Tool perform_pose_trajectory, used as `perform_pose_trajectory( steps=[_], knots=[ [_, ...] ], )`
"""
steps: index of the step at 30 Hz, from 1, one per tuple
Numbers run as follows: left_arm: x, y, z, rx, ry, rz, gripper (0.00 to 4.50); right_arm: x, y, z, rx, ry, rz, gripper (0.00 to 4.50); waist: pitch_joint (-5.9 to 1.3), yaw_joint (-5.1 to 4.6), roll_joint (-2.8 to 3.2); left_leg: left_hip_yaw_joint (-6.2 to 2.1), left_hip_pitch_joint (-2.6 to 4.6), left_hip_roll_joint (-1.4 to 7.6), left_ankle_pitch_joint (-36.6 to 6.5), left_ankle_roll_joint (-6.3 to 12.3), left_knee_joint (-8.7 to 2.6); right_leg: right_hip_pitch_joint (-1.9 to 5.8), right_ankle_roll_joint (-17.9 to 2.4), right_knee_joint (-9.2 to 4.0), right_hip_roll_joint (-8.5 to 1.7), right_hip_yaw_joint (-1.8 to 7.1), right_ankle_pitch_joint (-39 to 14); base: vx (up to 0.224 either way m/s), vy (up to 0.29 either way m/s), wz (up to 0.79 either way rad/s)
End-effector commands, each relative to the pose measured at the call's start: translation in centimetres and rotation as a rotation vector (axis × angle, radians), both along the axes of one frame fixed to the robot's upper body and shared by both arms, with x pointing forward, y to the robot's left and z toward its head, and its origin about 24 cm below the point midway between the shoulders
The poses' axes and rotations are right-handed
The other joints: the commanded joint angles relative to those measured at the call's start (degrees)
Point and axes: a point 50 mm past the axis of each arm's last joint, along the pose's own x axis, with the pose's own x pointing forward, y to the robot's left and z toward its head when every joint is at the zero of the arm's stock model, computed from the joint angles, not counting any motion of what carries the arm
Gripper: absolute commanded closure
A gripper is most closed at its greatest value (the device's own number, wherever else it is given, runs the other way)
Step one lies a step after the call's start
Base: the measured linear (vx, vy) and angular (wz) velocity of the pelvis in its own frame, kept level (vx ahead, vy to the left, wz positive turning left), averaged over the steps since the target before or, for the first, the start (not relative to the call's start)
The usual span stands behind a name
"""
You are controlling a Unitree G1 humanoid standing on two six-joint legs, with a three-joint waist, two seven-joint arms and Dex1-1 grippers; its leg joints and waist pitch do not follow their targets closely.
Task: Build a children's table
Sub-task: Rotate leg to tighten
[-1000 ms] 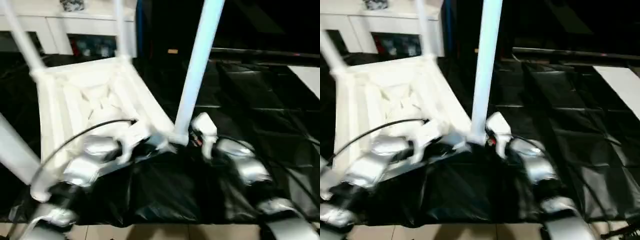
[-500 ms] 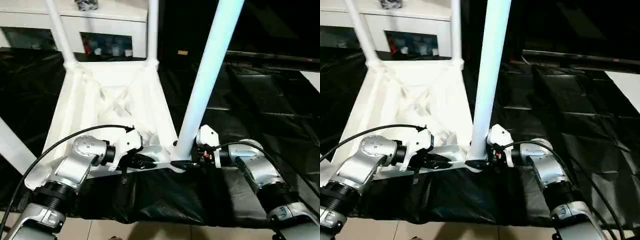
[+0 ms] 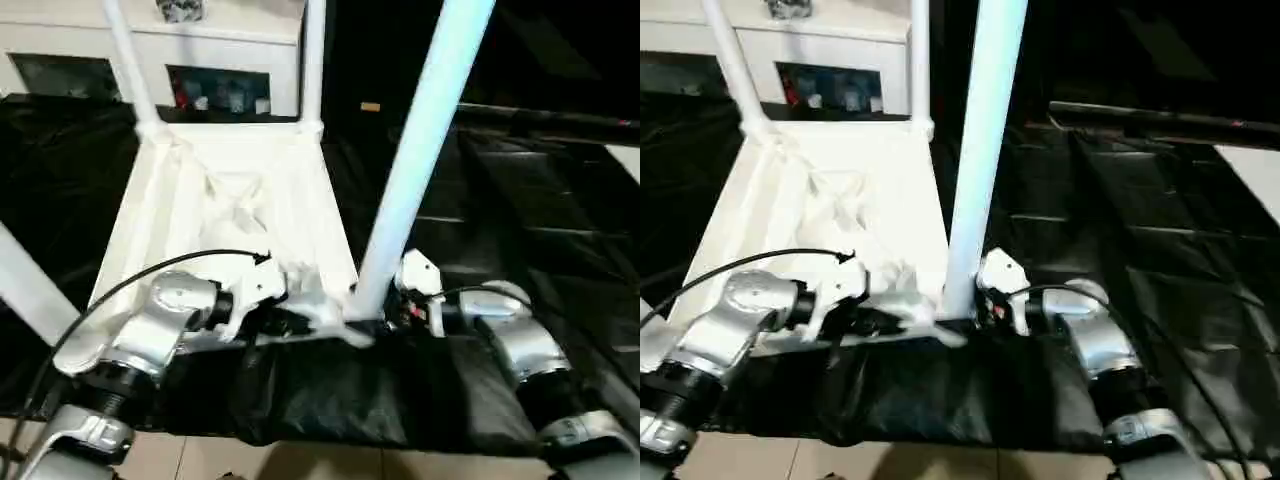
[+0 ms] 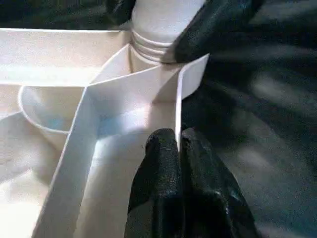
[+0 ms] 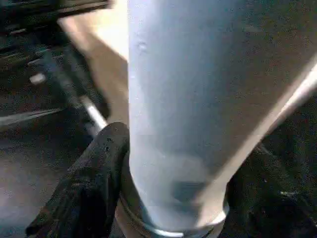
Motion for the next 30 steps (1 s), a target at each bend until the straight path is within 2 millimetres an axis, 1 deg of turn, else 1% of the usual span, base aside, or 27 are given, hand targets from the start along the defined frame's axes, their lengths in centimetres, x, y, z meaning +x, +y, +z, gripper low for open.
perform_pose_trajectory(
  steps=[1,3,4,5,6,7,8,9,11,12,13,14,16,17,18,19,21,22,23,24,25,26,27,28,29,30],
  knots=[
    [0.2,-3.2,0.0,-0.039,-0.024,0.02,4.5,-0.2,2.8,-1.3,-0.021,0.043,-0.032,1.89,-1.96,-0.45,0.04,-0.42,0.32,0.98,-20.5,-1.26,-4.29,1.39,-7.5,-5.74,-2.37,1.57,-26.9,-0.053,0.001,-0.03],
    [0.3,-4.3,0.0,-0.057,-0.019,0.056,4.5,0.2,3.5,-1.6,-0.019,0.052,-0.121,1.89,-2.01,-1.29,-0.27,-0.69,0.16,0.81,-21.8,-1.39,-4.3,1.3,-6.2,-6.08,-2.31,1.36,-29.2,-0.027,0.0,-0.02],
    [0.4,-5.1,0.0,-0.066,-0.019,0.08,4.5,0.3,4.2,-1.7,-0.009,0.059,-0.16,1.89,-2.01,-1.38,-0.23,-0.71,0.16,0.8,-22.1,-1.31,-4.26,1.24,-6.0,-6.13,-2.32,1.37,-29.6,0.0,0.0,0.0],
    [0.6,-6.2,-0.1,-0.075,-0.02,0.112,4.5,0.6,5.1,-1.7,-0.005,0.069,-0.224,1.89,-2.09,-1.47,-0.24,-0.7,0.34,0.79,-22.5,-0.99,-4.13,1.01,-5.9,-6.3,-2.32,1.37,-29.8,0.0,0.0,0.0],
    [0.6,-6.5,-0.1,-0.076,-0.02,0.121,4.5,0.7,5.4,-1.8,-0.009,0.07,-0.246,1.89,-2.0,-1.7,-0.24,-0.64,0.26,0.71,-22.5,-0.81,-4.14,0.87,-5.9,-6.37,-2.19,1.46,-29.6,0.0,0.0,0.0],
    [0.7,-7.0,-0.1,-0.078,-0.024,0.135,4.5,0.9,5.9,-1.7,-0.004,0.069,-0.277,1.89,-2.07,-1.68,-0.26,-0.7,0.22,0.67,-22.4,-0.78,-4.15,0.96,-5.8,-6.39,-2.23,1.38,-29.6,0.0,0.0,0.0],
    [0.7,-7.3,-0.1,-0.077,-0.026,0.145,4.5,1.0,6.3,-1.5,0.004,0.066,-0.299,1.89,-2.11,-1.82,-0.22,-0.67,0.23,0.66,-22.5,-0.87,-4.14,0.8,-5.7,-6.36,-2.21,1.41,-29.2,0.0,0.0,0.0],
    [0.7,-7.5,-0.1,-0.072,-0.03,0.143,4.5,1.1,6.7,-1.4,0.018,0.063,-0.303,1.89,-2.2,-1.98,-0.17,-0.74,0.04,0.61,-22.4,-0.79,-4.18,1.02,-5.7,-6.27,-2.13,1.32,-28.4,0.0,0.0,0.0],
    [0.7,-7.7,-0.1,-0.063,-0.039,0.136,4.5,1.2,7.2,-1.1,0.058,0.072,-0.282,1.89,-2.27,-2.08,-0.21,-0.66,0.0,0.68,-22.5,-0.24,-4.11,0.96,-6.0,-6.24,-2.12,1.37,-26.9,0.0,0.0,0.0],
    [0.6,-7.6,0.0,-0.061,-0.043,0.125,4.5,1.2,7.4,-0.9,0.089,0.087,-0.263,1.33,-2.2,-2.03,-0.12,-0.59,-0.04,0.67,-22.5,0.05,-4.11,0.94,-6.3,-6.25,-2.11,1.42,-26.1,0.0,0.0,0.0],
    [0.6,-7.5,0.0,-0.061,-0.042,0.124,4.5,1.2,7.4,-0.8,0.09,0.086,-0.261,1.33,-2.25,-2.02,-0.14,-0.58,-0.08,0.67,-22.3,0.15,-4.13,1.01,-6.4,-6.19,-2.09,1.44,-25.6,0.0,0.0,0.0],
    [0.6,-7.1,0.0,-0.056,-0.036,0.113,4.5,1.2,7.2,-0.7,0.088,0.077,-0.241,1.19,-2.29,-2.01,-0.17,-0.57,-0.19,0.7,-21.9,0.33,-4.18,1.15,-6.7,-6.06,-2.05,1.44,-24.5,0.0,0.0,0.0],
    [0.5,-6.8,0.0,-0.056,-0.039,0.093,4.5,1.1,7.0,-0.7,0.066,0.056,-0.23,1.13,-2.32,-2.01,-0.14,-0.54,-0.28,0.76,-21.4,0.43,-4.19,1.19,-7.2,-5.93,-2.07,1.46,-23.4,0.0,0.0,0.0],
    [0.4,-6.4,0.0,-0.057,-0.043,0.07,4.5,1.1,6.5,-0.7,0.045,0.034,-0.206,0.9,-2.33,-2.02,-0.17,-0.54,-0.38,0.75,-21.1,0.51,-4.23,1.27,-7.4,-5.9,-2.11,1.47,-23.0,0.0,0.0,0.0],
    [0.4,-6.3,0.0,-0.056,-0.043,0.069,4.5,1.1,6.5,-0.7,0.042,0.032,-0.202,0.9,-2.43,-2.06,-0.17,-0.53,-0.53,0.77,-20.5,0.55,-4.22,1.43,-7.6,-5.78,-2.15,1.5,-22.2,0.0,0.0,0.0],
    [0.3,-5.7,0.0,-0.057,-0.035,0.048,4.5,0.9,6.0,-0.8,0.031,0.018,-0.158,0.9,-2.45,-2.06,-0.14,-0.53,-0.56,0.82,-20.1,0.58,-4.24,1.46,-7.8,-5.68,-2.12,1.49,-21.6,0.0,0.0,0.0],
    [0.2,-5.2,0.1,-0.056,-0.028,0.026,4.5,0.7,5.5,-0.8,0.025,0.009,-0.111,0.9,-2.49,-1.95,-0.15,-0.43,-0.7,0.87,-18.7,1.11,-4.15,1.61,-8.6,-5.45,-2.15,1.55,-19.5,0.0,0.0,0.0],
    [0.2,-5.0,0.1,-0.052,-0.027,0.022,4.5,0.6,5.3,-0.8,0.023,0.006,-0.092,0.9,-2.52,-1.91,-0.13,-0.35,-0.65,0.9,-18.4,1.24,-4.08,1.59,-8.9,-5.41,-2.12,1.59,-18.8,0.0,0.0,0.0],
    [-0.1,-4.4,0.2,-0.062,-0.02,-0.029,4.5,0.3,4.7,-0.6,0.032,0.002,-0.02,0.9,-2.56,-1.94,-0.16,-0.24,-0.67,0.9,-17.3,1.44,-4.0,1.69,-9.6,-5.17,-2.06,1.65,-16.7,0.0,0.0,0.0],
    [-0.1,-4.4,0.2,-0.062,-0.02,-0.03,4.5,0.3,4.7,-0.6,0.032,0.002,-0.018,0.9,-2.67,-1.72,-0.14,-0.25,-0.81,0.89,-16.0,2.01,-3.9,2.05,-10.2,-4.94,-2.09,1.59,-14.7,0.0,0.0,0.0],
    [-0.3,-4.1,0.3,-0.063,-0.024,-0.063,4.5,0.1,4.3,-0.5,0.037,0.0,0.025,0.9,-2.69,-1.73,-0.12,-0.2,-0.84,0.91,-15.4,2.37,-3.88,2.1,-10.4,-4.89,-2.1,1.6,-13.6,0.0,0.0,0.0],
    [-0.5,-3.8,0.4,-0.072,-0.021,-0.102,4.5,-0.2,3.9,-0.3,0.04,-0.003,0.075,0.9,-2.76,-1.73,-0.07,-0.09,-0.71,1.06,-14.2,2.73,-3.75,2.05,-11.3,-4.59,-2.05,1.65,-11.0,0.052,-0.009,0.0],
    [-0.6,-3.7,0.4,-0.074,-0.018,-0.11,4.5,-0.3,3.8,-0.3,0.04,-0.002,0.089,0.9,-2.94,-1.65,-0.15,-0.1,-0.78,0.95,-12.5,3.3,-3.6,2.41,-12.1,-4.21,-1.95,1.55,-8.3,0.052,-0.009,0.0],
    [-0.8,-3.3,0.5,-0.08,-0.002,-0.139,4.5,-0.6,3.4,-0.2,0.039,0.004,0.144,0.9,-2.98,-1.55,-0.14,0.01,-0.71,0.95,-11.6,3.65,-3.49,2.38,-12.5,-4.08,-1.9,1.57,-6.8,0.0,0.0,0.0],
    [-0.9,-3.0,0.5,-0.075,0.001,-0.162,4.5,-0.9,3.0,-0.1,0.037,0.008,0.187,0.9,-3.02,-1.39,0.14,0.14,-0.47,1.02,-10.4,4.45,-3.3,2.3,-13.7,-3.83,-1.84,1.59,-3.9,0.0,0.0,0.0],
    [-1.0,-2.7,0.5,-0.069,0.007,-0.174,4.5,-1.1,2.8,0.0,0.035,0.012,0.22,0.9,-3.07,-1.11,0.15,0.2,-0.42,1.05,-9.0,5.19,-3.16,2.47,-14.6,-3.47,-1.82,1.6,-1.0,0.0,0.0,0.0]
  ],
)
